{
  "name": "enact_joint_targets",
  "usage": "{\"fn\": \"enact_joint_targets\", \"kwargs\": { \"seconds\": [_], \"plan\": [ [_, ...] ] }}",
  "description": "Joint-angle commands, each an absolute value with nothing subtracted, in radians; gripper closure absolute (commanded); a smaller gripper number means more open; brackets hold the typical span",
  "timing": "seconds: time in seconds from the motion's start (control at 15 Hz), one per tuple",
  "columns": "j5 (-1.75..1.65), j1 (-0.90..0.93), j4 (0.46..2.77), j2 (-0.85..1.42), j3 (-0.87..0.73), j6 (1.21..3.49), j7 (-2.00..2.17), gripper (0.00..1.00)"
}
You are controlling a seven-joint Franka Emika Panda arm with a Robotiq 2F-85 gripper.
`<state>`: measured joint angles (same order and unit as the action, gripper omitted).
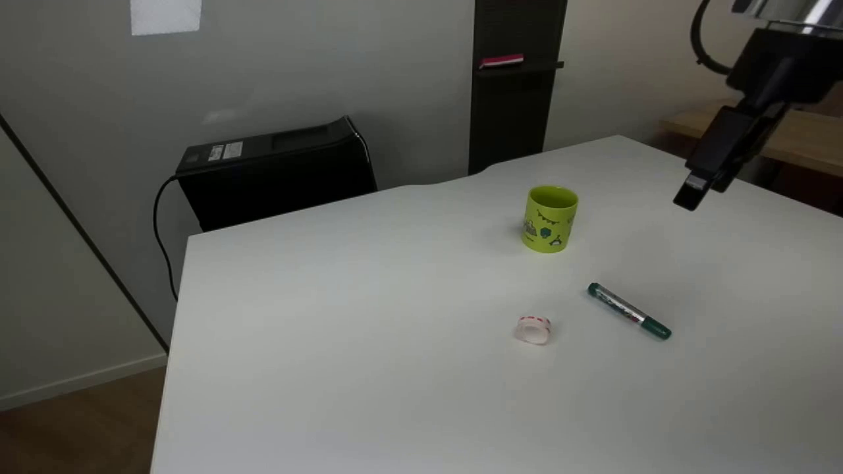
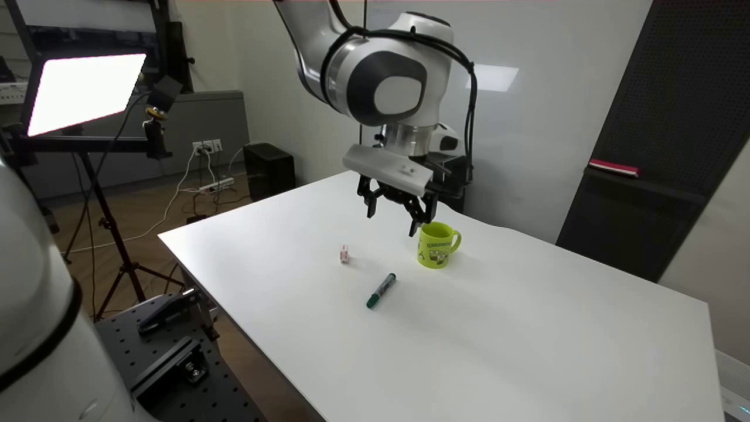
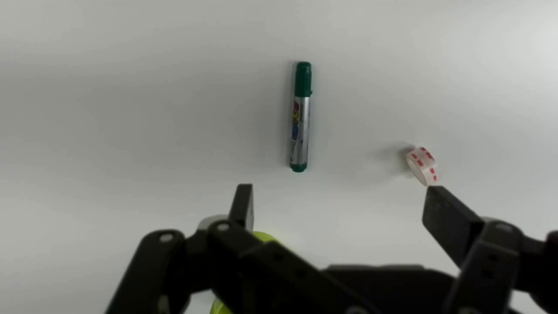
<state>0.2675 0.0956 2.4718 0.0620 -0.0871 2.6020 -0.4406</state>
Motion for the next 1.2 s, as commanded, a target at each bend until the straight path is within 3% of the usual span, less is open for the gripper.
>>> {"fn": "enact_joint_targets", "kwargs": {
  "seconds": [0.0,0.73,1.13],
  "plan": [
    [0.256,0.065,2.342,0.180,-0.005,2.592,-0.421,0.00],
    [-0.061,0.115,2.309,0.320,0.006,2.557,-0.018,0.00],
    [-0.023,0.090,2.289,0.390,0.007,2.534,0.060,0.00]
  ]
}}
